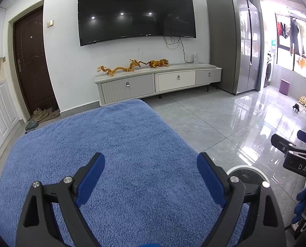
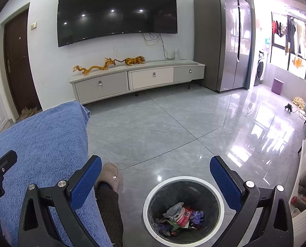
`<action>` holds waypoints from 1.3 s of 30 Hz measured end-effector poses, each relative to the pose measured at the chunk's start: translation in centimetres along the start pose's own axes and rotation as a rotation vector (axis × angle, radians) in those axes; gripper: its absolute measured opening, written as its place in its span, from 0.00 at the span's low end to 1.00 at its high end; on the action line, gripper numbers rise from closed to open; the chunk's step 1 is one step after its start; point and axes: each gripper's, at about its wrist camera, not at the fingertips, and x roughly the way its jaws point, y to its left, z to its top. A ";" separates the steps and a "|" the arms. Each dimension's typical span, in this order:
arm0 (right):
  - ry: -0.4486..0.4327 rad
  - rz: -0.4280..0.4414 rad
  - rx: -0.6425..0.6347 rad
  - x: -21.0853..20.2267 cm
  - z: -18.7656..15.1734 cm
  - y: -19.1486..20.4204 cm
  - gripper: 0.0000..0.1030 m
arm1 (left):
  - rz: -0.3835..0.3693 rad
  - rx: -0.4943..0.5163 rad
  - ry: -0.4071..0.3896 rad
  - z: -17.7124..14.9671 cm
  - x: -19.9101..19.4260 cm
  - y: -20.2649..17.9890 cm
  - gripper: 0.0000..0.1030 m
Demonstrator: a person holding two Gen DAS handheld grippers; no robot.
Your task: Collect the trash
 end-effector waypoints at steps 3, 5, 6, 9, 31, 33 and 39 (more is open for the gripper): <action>-0.001 0.001 0.000 0.0 0.0 0.0 1.00 | 0.001 -0.002 0.002 0.1 -0.1 0.0 0.88; -0.001 0.000 -0.001 0.0 0.0 0.0 1.00 | 0.001 -0.004 0.003 0.2 -0.1 0.0 0.88; -0.002 -0.002 -0.001 0.0 0.0 0.0 1.00 | 0.002 -0.005 0.003 0.2 -0.1 0.0 0.88; -0.007 -0.008 -0.003 -0.3 -0.1 0.0 1.00 | 0.002 -0.007 0.003 0.4 -0.1 0.1 0.88; -0.007 -0.024 0.000 -0.5 -0.3 -0.3 1.00 | -0.009 -0.015 0.012 0.5 0.1 0.5 0.88; -0.008 -0.026 0.001 -0.5 -0.3 -0.3 1.00 | -0.008 -0.017 0.013 0.5 0.2 0.5 0.88; -0.010 -0.026 0.001 -0.5 -0.2 -0.5 1.00 | -0.005 -0.021 0.011 0.4 0.2 0.7 0.88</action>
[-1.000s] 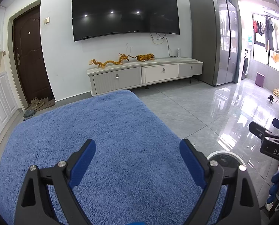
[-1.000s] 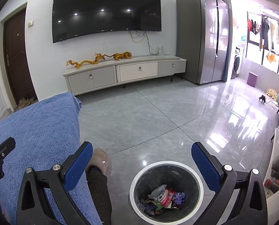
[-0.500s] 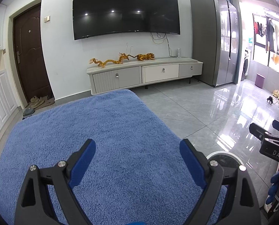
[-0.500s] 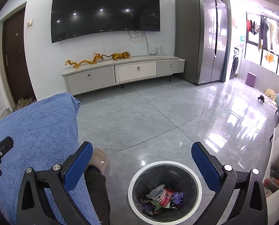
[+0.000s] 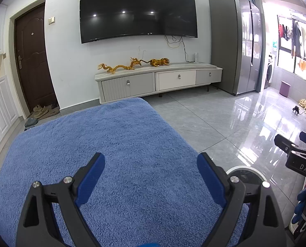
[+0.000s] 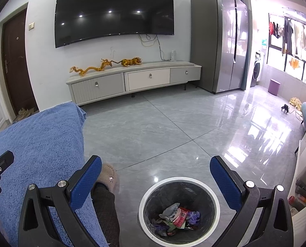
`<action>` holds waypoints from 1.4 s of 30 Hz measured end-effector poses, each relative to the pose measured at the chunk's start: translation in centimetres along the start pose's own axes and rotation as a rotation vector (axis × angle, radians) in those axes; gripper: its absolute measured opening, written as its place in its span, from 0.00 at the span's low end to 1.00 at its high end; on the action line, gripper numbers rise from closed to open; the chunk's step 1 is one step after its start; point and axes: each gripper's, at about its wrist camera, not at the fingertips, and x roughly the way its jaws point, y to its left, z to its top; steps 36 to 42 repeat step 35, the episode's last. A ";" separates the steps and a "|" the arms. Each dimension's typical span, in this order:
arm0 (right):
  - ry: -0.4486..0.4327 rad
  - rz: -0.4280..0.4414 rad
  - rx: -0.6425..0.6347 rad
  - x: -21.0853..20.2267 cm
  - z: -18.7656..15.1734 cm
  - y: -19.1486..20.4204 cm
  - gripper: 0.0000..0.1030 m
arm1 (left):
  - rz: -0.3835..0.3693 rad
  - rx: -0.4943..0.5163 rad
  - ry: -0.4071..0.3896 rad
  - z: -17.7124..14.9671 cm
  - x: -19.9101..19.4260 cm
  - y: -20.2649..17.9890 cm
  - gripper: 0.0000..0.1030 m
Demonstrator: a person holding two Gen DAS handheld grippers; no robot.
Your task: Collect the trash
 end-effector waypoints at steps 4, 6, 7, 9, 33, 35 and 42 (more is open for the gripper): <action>-0.007 0.003 0.003 -0.2 0.0 -0.2 1.00 | 0.003 -0.001 -0.005 0.0 -0.1 0.0 0.88; -0.012 0.004 0.004 -0.4 0.0 -0.1 1.00 | 0.005 -0.002 -0.009 0.0 -0.1 0.0 0.88; -0.015 0.004 0.003 -0.5 0.0 -0.2 1.00 | 0.006 -0.003 -0.010 0.0 -0.2 0.0 0.88; -0.021 0.006 0.004 -0.6 0.1 -0.1 1.00 | 0.006 -0.007 -0.013 0.0 -0.2 0.0 0.88; -0.059 0.021 -0.004 -1.9 0.6 0.1 1.00 | 0.005 -0.025 -0.045 -0.1 -1.2 0.2 0.89; -0.059 0.021 -0.004 -1.9 0.7 0.1 1.00 | 0.004 -0.025 -0.045 -0.1 -1.2 0.2 0.89; -0.059 0.021 -0.004 -1.9 0.7 0.1 1.00 | 0.004 -0.025 -0.045 -0.1 -1.2 0.2 0.89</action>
